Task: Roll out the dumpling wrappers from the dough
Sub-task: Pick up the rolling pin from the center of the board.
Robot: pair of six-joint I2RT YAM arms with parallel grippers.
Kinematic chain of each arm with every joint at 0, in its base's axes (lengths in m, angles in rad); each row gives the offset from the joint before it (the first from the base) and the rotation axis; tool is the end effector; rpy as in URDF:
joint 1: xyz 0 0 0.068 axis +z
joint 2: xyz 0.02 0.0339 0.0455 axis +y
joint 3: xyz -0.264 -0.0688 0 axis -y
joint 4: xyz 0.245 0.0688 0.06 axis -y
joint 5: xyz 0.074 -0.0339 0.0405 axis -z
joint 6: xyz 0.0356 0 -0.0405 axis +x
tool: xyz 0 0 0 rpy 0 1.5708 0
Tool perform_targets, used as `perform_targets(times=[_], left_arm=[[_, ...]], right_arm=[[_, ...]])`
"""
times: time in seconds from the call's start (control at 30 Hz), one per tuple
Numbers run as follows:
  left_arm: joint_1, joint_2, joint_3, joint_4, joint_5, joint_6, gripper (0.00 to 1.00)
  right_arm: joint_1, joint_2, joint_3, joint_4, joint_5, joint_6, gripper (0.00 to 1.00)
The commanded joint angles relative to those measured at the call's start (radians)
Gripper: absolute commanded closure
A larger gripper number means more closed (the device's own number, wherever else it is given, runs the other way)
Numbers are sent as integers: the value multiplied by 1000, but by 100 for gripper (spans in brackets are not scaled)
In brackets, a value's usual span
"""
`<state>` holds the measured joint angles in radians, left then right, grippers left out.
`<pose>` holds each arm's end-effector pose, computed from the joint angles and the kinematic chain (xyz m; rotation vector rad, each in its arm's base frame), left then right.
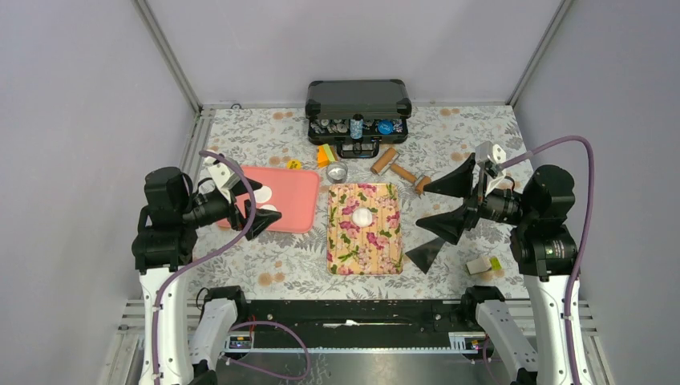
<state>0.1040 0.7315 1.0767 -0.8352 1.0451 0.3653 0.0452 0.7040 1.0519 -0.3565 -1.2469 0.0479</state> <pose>0.1174 -0.0187 0.3860 0.8377 1.6767 -0.7452 0.1123 0.0389 0.4236 -0.9705 1.3650 1.0425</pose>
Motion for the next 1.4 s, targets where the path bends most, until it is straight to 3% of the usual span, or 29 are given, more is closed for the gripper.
perform_targets(times=[0.0, 0.4, 0.63, 0.77, 1.0, 1.13, 1.37], left_arm=[[6, 15, 3, 41, 55, 17, 1], [6, 26, 1, 37, 54, 30, 1], [3, 161, 94, 42, -185, -3, 1], [3, 258, 82, 55, -296, -7, 1], [3, 327, 7, 74, -276, -17, 1], [2, 323, -1, 74, -218, -16, 1], [2, 340, -17, 74, -200, -5, 1]], right_arm=[[-4, 0, 9, 61, 67, 55, 1], [-4, 22, -94, 234, 87, 50, 1], [-2, 106, -118, 284, 457, 52, 1], [4, 262, -15, 198, 644, -8, 2], [42, 609, 160, 120, 902, -206, 6], [59, 829, 326, 31, 954, -296, 10], [62, 1142, 565, -85, 954, -292, 20]])
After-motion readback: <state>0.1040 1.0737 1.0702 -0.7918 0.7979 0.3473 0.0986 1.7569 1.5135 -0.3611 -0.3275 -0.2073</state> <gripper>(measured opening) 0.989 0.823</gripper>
